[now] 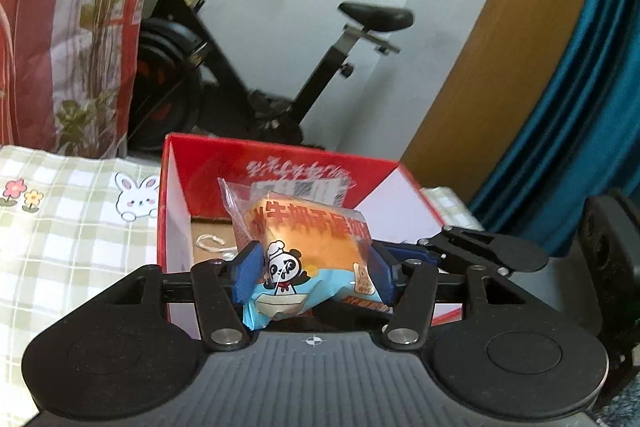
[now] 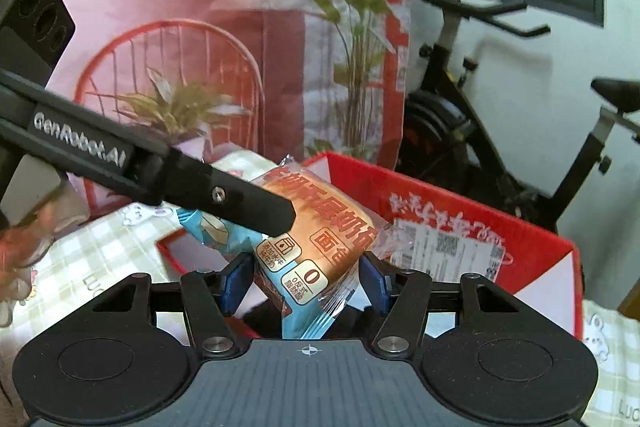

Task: Organize soft objects
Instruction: 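Carry the bread snack over the red box and open the left tool, then move both tools down to the orange floral cloth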

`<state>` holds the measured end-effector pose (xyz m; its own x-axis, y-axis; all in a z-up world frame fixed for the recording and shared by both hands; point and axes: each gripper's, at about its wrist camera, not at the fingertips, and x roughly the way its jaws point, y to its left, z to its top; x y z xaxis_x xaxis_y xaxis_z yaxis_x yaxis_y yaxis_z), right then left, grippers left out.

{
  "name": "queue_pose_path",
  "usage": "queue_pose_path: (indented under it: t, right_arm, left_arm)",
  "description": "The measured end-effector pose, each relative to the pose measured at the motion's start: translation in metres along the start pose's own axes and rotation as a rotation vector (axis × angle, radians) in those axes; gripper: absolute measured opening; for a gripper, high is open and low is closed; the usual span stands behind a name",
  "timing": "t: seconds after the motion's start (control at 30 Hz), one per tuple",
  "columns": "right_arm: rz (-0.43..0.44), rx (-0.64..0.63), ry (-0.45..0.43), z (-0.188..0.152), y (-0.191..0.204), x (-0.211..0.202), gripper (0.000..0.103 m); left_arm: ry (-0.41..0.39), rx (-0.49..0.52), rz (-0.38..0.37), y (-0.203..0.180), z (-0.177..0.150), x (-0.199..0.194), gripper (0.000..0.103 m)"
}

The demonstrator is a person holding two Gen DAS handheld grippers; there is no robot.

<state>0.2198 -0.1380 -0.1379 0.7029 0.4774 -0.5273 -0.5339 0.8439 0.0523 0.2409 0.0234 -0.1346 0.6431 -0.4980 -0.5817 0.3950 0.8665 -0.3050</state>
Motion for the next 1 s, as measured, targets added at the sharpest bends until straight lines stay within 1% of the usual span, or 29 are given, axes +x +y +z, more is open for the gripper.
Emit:
queue_pose_path:
  t: [0.13, 0.2, 0.3, 0.47, 0.6, 0.7, 0.83, 1.0]
  right_arm:
    - [0.030, 0.031, 0.046, -0.006, -0.009, 0.019, 0.055]
    - [0.043, 0.053, 0.064, -0.009, -0.012, 0.026, 0.055]
    - [0.053, 0.090, 0.077, -0.010, -0.017, 0.034, 0.055]
    - [0.054, 0.124, 0.081, -0.015, -0.019, 0.034, 0.056]
    - [0.041, 0.122, 0.063, -0.014, -0.017, 0.023, 0.056]
    - [0.023, 0.125, 0.041, -0.013, -0.015, 0.009, 0.056]
    - [-0.016, 0.118, 0.003, -0.014, -0.010, -0.017, 0.056]
    - [-0.054, 0.140, -0.044, -0.024, -0.001, -0.055, 0.056]
  left_arm:
    - [0.042, 0.006, 0.039, 0.006, -0.003, 0.013, 0.059]
    - [0.050, 0.009, 0.049, 0.008, -0.004, 0.015, 0.059]
    - [0.056, 0.016, 0.062, 0.009, -0.005, 0.017, 0.059]
    - [0.060, 0.050, 0.079, 0.007, -0.009, 0.016, 0.059]
    - [0.034, 0.057, 0.084, 0.002, -0.010, 0.006, 0.059]
    - [0.010, 0.090, 0.098, -0.007, -0.012, -0.006, 0.059]
    - [-0.031, 0.126, 0.133, -0.021, -0.021, -0.029, 0.059]
    - [-0.069, 0.124, 0.156, -0.037, -0.040, -0.057, 0.059]
